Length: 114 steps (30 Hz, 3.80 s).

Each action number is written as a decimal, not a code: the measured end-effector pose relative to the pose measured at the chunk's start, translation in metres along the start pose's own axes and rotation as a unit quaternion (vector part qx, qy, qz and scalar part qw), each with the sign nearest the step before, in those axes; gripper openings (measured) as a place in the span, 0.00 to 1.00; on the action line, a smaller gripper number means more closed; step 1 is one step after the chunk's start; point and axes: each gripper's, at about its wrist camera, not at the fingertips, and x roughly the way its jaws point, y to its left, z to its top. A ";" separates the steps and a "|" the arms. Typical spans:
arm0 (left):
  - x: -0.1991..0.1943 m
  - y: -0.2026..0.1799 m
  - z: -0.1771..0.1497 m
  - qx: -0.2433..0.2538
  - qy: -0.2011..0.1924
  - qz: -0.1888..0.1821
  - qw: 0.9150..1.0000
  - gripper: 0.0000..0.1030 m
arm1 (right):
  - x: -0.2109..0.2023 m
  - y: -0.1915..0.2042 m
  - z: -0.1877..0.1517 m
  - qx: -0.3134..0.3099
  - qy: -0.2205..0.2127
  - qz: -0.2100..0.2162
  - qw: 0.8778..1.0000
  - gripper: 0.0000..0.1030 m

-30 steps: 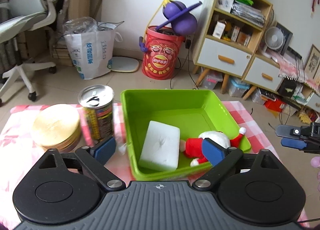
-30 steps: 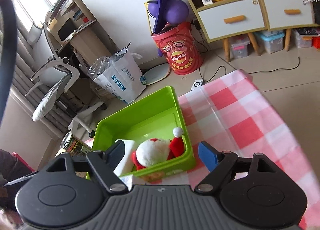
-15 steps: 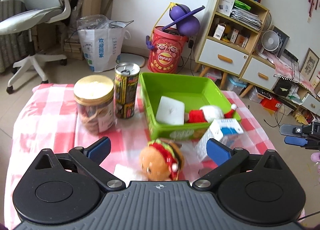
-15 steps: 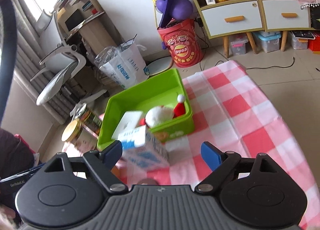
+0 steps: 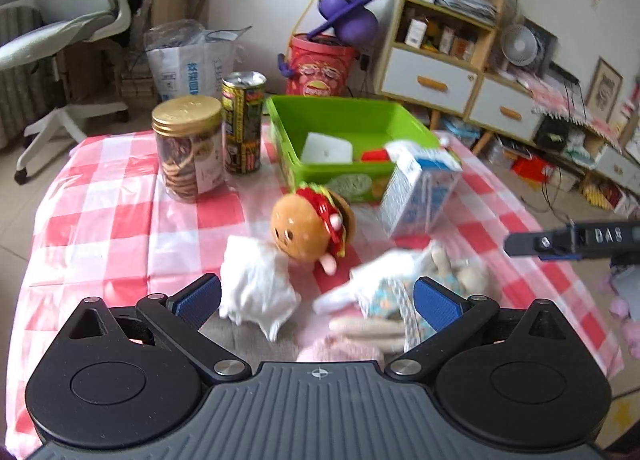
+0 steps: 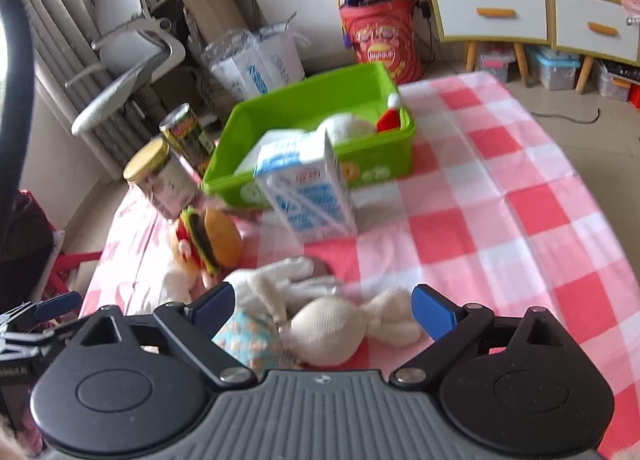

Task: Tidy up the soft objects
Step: 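Withdraw both tools from the tray toward the remaining soft toys, then grasp the pink fuzzy toy with the left tool while the right tool grasps the bunny, then lift the pink toy and bunny and carry both over the green tray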

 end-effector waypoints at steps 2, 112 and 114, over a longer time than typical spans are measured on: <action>0.001 -0.001 -0.009 0.006 0.004 -0.003 1.000 0.95 | 0.003 0.002 -0.004 -0.003 0.004 -0.003 1.000 0.68; 0.008 -0.016 0.003 -0.030 0.017 -0.024 0.999 0.59 | -0.014 -0.032 0.008 0.122 0.000 -0.004 0.993 0.16; 0.007 -0.016 0.008 -0.039 0.009 -0.027 0.999 0.59 | -0.018 -0.040 0.013 0.136 -0.012 -0.002 0.991 0.15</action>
